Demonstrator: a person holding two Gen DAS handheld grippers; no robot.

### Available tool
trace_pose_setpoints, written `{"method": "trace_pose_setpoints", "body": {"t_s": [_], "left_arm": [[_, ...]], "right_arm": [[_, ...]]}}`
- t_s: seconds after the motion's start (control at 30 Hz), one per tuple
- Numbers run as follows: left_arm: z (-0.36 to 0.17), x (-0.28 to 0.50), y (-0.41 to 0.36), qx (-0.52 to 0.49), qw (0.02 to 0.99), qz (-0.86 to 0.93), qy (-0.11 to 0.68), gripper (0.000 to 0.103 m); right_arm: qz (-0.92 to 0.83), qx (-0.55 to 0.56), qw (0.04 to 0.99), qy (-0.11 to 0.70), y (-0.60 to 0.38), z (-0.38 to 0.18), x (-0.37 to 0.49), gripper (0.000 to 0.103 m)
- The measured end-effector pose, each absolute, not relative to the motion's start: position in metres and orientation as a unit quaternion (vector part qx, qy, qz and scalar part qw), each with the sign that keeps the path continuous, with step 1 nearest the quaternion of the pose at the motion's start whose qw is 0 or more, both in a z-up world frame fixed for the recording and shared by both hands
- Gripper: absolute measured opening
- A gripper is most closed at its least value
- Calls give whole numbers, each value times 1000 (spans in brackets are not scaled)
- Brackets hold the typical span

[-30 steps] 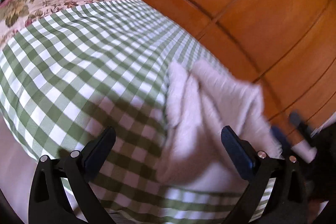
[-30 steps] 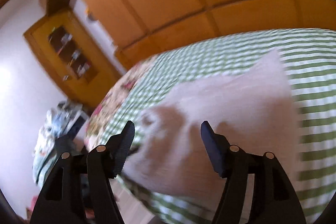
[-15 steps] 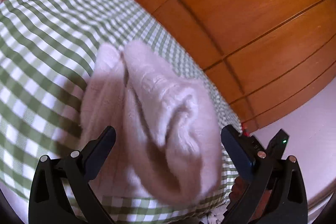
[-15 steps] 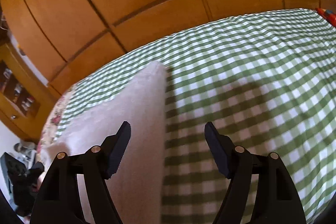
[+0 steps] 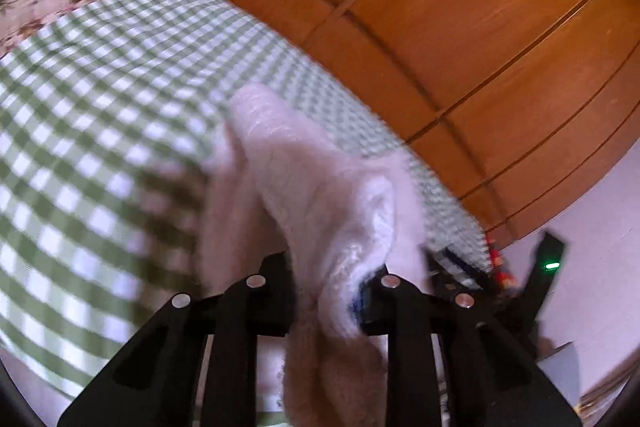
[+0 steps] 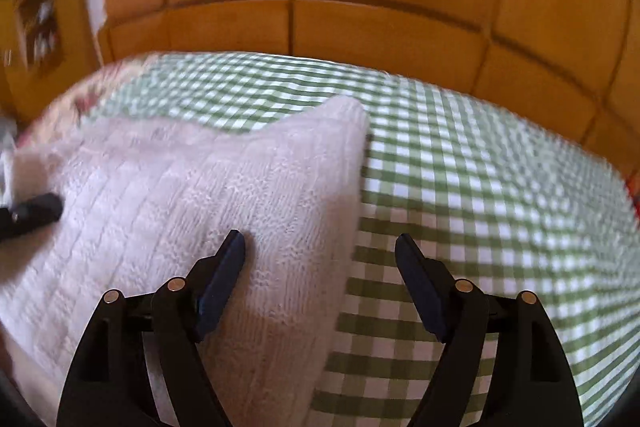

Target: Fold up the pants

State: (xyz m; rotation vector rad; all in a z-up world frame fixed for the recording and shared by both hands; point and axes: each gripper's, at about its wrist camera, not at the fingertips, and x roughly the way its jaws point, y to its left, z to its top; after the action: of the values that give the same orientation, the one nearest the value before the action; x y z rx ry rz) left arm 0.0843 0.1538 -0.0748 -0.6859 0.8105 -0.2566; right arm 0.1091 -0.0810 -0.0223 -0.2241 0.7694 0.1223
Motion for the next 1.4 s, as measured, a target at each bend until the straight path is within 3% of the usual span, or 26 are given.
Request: {"method": "trace_pose_setpoints", "body": {"t_s": [0.13,0.3,0.37,0.5,0.8,1.03,1.4], "left_arm": [[-108,83,156,-324,854,-112,392,23],[-103,82,151,-291,871,-123,376,29],[-100,78,153,-300,870,-122,371,38],[-74,53,153,-282,894,-86,338,79],[-22,20,143,-224,937,-75,258,81],[-48,37,89,-110,933,-91,331,80],[-75,42,106,-119,915,-58,380,74]], "right_arm": [[58,-98,917,383,-75,-35,109,77],[62,-77,919,382,-89,-38,108,77],[64,-45,920,385,-96,-35,106,77],[75,14,925,373,-117,-21,88,83],[68,31,929,363,-144,-9,53,84],[65,-37,921,382,-108,-23,54,84],[65,-41,914,398,-101,-29,49,86]]}}
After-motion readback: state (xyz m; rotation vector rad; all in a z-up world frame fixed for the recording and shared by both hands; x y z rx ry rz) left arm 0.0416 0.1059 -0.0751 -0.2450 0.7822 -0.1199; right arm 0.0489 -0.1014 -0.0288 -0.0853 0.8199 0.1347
